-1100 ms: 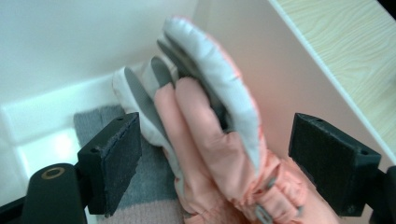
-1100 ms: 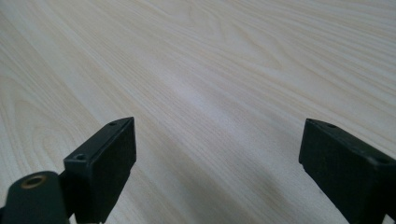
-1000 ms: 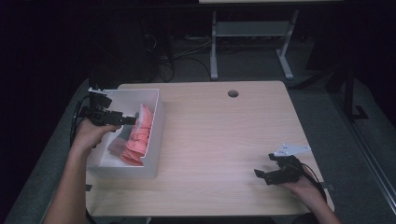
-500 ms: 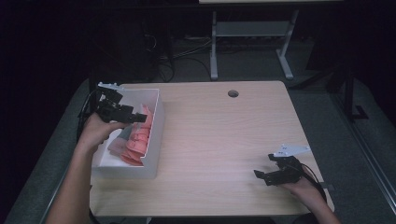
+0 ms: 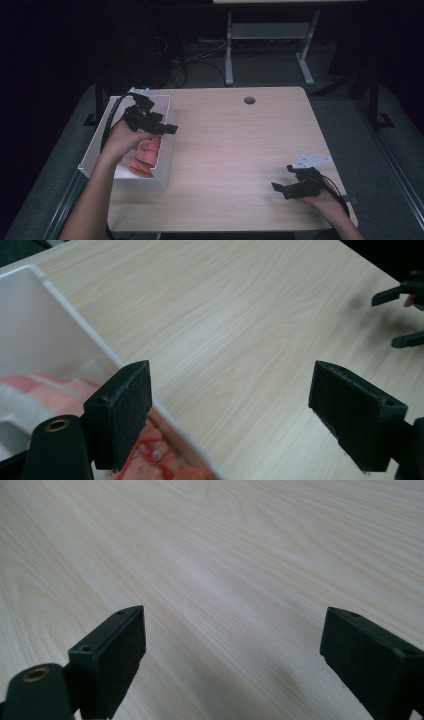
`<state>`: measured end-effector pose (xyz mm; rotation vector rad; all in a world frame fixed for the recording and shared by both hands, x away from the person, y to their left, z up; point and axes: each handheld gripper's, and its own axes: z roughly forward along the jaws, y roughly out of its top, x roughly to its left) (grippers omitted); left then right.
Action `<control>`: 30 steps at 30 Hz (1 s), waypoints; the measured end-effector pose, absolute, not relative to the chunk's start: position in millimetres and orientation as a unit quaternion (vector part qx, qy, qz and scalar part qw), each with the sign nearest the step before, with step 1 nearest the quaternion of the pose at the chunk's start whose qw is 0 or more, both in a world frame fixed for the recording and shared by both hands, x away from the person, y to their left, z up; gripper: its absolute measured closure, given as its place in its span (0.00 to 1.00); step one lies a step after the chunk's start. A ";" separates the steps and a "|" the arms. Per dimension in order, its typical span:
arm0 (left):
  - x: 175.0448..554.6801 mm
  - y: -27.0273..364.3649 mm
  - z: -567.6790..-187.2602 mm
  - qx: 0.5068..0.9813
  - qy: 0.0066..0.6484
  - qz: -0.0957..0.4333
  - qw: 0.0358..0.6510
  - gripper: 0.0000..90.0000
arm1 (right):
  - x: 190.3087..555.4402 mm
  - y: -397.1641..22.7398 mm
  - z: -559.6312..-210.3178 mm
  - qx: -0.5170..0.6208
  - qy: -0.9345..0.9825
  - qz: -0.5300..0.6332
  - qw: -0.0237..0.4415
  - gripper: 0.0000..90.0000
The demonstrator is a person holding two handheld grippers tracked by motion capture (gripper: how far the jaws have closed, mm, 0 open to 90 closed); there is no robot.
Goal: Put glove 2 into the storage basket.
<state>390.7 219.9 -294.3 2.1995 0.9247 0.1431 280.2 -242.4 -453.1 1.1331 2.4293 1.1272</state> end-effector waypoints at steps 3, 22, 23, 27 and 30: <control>388.5 209.0 -293.8 0.860 0.350 0.054 0.366 0.19 | 280.1 -242.5 -452.8 0.388 0.829 0.386 0.117 0.12; 371.0 145.2 -306.6 0.878 0.309 0.031 0.364 0.19 | 279.6 -242.9 -452.7 0.386 0.829 0.387 0.117 0.12; 369.4 142.1 -308.0 0.879 0.310 0.032 0.362 0.19 | 279.6 -242.9 -452.7 0.386 0.829 0.388 0.116 0.12; 364.8 132.8 -313.5 0.884 0.301 0.030 0.356 0.19 | 279.4 -242.6 -452.7 0.387 0.829 0.387 0.116 0.12; 360.9 125.9 -319.0 0.883 0.301 0.026 0.359 0.19 | 279.3 -242.7 -452.6 0.386 0.829 0.387 0.115 0.12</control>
